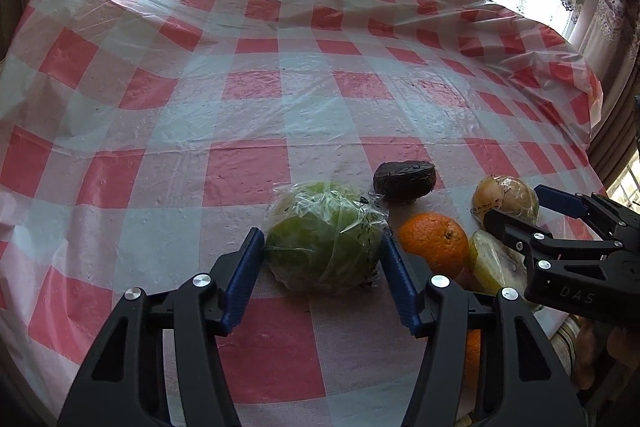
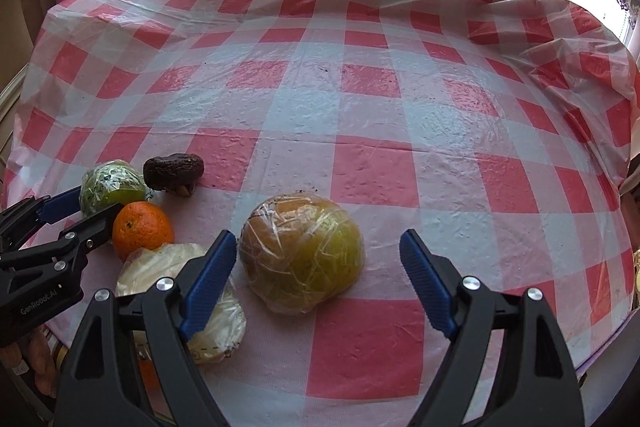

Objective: Organize fruits
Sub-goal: 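Grasp the wrapped pomelo with the right gripper while the left grasps the wrapped cabbage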

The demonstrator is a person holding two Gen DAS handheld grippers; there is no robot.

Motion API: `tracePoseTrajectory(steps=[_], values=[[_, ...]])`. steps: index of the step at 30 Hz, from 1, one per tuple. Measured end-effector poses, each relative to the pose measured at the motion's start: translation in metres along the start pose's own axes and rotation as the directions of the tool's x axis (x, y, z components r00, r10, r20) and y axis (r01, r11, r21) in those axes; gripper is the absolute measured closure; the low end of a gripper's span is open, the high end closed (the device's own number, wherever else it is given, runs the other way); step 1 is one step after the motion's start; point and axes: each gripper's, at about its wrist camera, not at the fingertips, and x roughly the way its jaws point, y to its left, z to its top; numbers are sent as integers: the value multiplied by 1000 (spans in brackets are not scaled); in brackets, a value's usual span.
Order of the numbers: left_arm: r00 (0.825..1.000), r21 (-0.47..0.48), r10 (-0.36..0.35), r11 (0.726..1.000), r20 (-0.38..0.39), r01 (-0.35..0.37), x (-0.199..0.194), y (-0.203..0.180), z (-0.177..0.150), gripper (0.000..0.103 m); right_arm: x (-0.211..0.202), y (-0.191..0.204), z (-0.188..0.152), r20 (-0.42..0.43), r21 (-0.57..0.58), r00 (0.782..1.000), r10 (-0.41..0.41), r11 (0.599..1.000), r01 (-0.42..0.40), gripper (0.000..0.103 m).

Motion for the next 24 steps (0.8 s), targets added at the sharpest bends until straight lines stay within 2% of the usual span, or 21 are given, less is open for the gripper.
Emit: tracePoseTrajectory(steps=[4, 6, 8, 14, 24], values=[[1000, -15, 1, 1000, 8, -1, -1, 3, -1, 46, 4, -2, 0, -16, 16, 1000, 22, 1000, -22, 23], [1000, -29, 5, 1000, 13, -5, -3, 6, -1, 47, 4, -2, -1, -17, 14, 999, 44, 999, -44, 32], [1000, -45, 7, 999, 19, -6, -4, 9, -2, 47, 3, -1, -2, -13, 10, 999, 48, 999, -48, 37], [999, -70, 10, 998, 35, -7, -8, 14, -2, 47, -2, -5, -6, 5, 30, 998, 55, 998, -55, 40], [998, -74, 11, 997, 58, -7, -14, 13, -2, 47, -20, -14, -15, 66, 61, 998, 14, 998, -18, 40]])
